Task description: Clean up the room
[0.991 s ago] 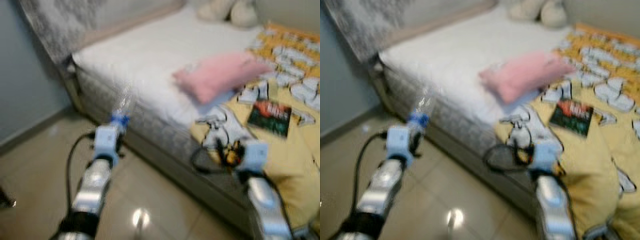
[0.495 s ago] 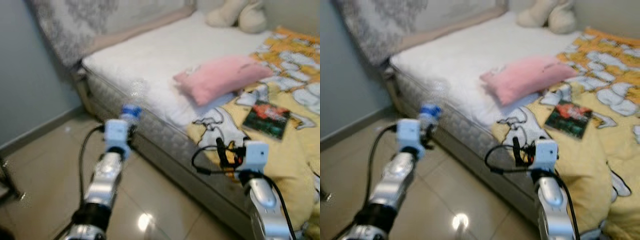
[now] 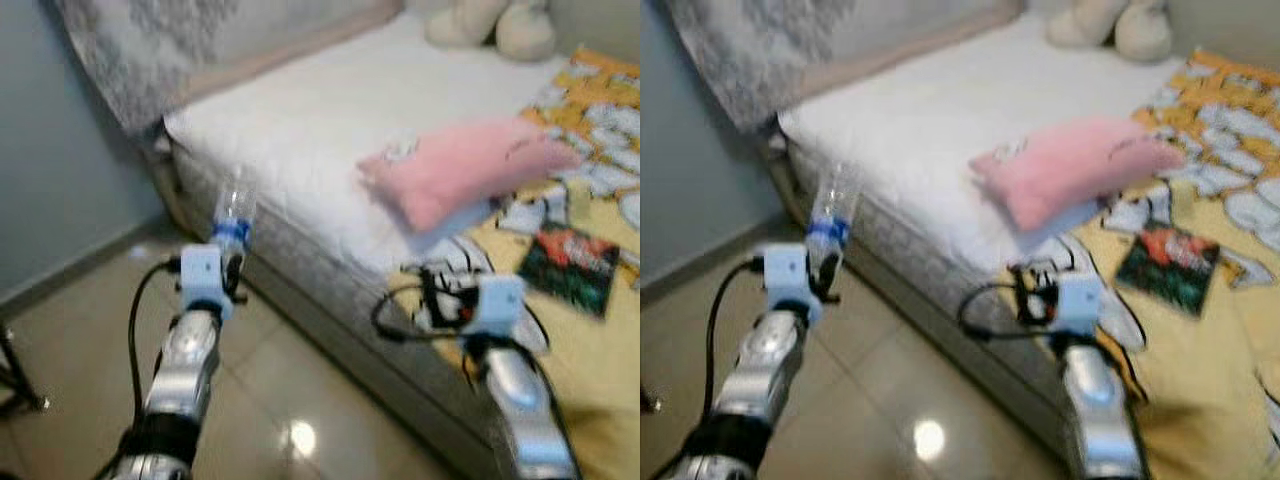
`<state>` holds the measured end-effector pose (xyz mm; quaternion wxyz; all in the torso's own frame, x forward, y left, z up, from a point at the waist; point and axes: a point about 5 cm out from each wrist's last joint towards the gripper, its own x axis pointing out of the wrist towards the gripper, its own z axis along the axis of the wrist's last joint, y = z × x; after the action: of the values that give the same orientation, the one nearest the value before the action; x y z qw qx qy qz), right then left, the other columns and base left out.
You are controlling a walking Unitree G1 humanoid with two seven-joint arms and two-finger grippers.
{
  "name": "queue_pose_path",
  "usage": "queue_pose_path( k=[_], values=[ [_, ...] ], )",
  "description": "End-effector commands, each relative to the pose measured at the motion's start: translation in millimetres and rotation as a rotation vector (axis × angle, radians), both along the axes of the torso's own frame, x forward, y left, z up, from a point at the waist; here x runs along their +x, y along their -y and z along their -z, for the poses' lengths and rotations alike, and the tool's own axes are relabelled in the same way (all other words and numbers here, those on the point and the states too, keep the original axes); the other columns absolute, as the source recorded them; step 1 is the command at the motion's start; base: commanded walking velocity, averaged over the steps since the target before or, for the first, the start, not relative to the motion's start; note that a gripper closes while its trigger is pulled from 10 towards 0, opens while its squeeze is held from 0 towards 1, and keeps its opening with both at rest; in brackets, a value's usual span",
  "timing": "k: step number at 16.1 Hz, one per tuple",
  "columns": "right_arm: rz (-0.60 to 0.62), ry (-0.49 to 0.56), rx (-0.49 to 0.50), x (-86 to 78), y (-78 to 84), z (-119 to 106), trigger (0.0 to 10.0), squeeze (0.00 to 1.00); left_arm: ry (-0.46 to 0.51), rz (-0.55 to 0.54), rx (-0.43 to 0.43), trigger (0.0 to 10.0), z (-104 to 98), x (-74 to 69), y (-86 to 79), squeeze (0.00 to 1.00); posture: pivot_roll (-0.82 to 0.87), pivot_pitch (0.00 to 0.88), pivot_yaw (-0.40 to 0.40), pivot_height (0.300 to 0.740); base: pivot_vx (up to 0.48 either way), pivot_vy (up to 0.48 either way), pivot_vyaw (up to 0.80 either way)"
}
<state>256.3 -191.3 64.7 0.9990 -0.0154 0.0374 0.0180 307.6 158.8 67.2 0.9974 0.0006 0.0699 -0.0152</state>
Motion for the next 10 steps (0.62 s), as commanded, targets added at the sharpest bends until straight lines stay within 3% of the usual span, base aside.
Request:
queue_pose_path(
  k=[1,3,5,7,8,10],
  values=[
    [0.014,0.002,0.017,0.1,3.3,0,10.0,0.0,0.046,0.052,0.004,10.0,-9,-2.8,-3.2,0.0,-0.06,0.0,0.013,0.74,0.465,0.0,0.56],
    [0.02,-0.011,0.017,-3.5,8.9,3,10.0,0.0,0.04,0.067,-0.008,10.0,-7,-21.1,-23.4,0.0,-0.04,0.0,0.013,0.74,0.48,0.0,0.53],
    [0.017,-0.018,0.014,-5.9,10.1,5,10.0,0.0,0.042,0.097,-0.008,10.0,-6,-36.8,-31.5,0.0,-0.04,0.0,0.014,0.74,0.48,0.0,0.51],
    [-0.019,-0.039,-0.001,-19.6,12.1,6,10.0,0.0,0.018,0.175,0.032,10.0,-1,-69.8,-43.5,0.0,-0.02,0.0,0.005,0.74,0.48,0.0,0.51],
    [-0.028,-0.047,-0.006,-22.4,12.5,8,10.0,0.0,0.015,0.174,0.026,10.0,-1,-72.0,-43.1,0.0,-0.02,0.0,0.0,0.74,0.334,0.0,0.51],
    [-0.037,-0.063,-0.008,-22.2,13.8,10,10.0,0.0,0.025,0.133,0.055,10.0,-1,-60.2,-37.2,0.0,-0.01,0.0,-0.016,0.74,0.0,0.0,0.51]
  ],
)
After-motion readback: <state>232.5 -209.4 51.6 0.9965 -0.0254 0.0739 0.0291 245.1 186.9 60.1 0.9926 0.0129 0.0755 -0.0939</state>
